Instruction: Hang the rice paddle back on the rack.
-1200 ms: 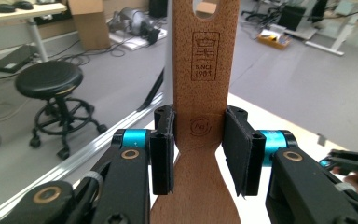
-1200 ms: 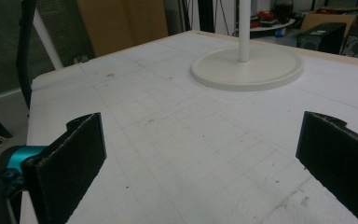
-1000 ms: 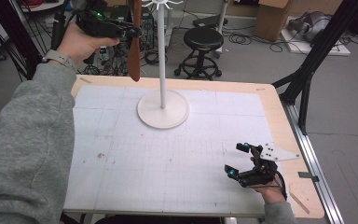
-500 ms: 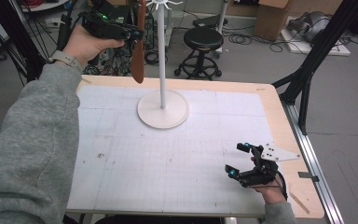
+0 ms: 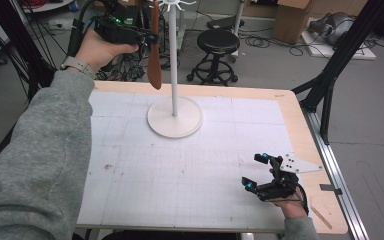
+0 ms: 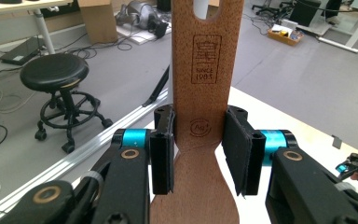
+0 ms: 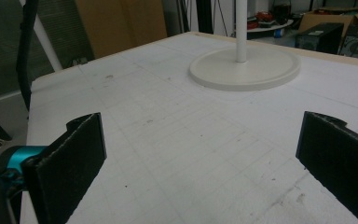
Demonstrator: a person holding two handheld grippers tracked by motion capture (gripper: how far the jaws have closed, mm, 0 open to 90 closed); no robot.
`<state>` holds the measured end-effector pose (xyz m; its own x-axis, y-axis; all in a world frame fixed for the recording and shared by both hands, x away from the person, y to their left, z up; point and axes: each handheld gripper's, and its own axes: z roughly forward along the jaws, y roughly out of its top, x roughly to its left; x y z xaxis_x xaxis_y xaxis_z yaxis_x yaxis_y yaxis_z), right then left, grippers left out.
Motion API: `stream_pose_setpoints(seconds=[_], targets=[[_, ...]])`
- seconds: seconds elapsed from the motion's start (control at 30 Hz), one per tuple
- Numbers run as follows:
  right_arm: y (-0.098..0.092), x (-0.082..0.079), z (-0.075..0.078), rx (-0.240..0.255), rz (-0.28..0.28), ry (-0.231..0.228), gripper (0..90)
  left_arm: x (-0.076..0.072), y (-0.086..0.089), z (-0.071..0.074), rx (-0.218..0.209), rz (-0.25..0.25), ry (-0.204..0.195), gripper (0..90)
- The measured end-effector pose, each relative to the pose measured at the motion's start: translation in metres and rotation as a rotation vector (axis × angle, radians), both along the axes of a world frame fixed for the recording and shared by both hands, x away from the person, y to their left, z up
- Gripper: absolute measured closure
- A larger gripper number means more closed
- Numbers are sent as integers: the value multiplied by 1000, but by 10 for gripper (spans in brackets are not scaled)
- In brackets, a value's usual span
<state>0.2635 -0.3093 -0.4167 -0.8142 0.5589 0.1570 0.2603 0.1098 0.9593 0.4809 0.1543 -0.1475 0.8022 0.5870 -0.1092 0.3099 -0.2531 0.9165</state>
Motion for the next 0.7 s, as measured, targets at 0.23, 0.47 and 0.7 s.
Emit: stream_pose_setpoints(seconds=[0.23, 0.47, 0.7], targets=[[1, 0, -1, -6, 5, 1, 0, -8, -6, 1, -2, 27, -26, 534], [2, -1, 0, -12, 7, -3, 0, -23, 4, -12, 5, 41, -81, 328], [4, -2, 0, -6, 24, -13, 0, -45, 27, -25, -27, 22, -119, 266]])
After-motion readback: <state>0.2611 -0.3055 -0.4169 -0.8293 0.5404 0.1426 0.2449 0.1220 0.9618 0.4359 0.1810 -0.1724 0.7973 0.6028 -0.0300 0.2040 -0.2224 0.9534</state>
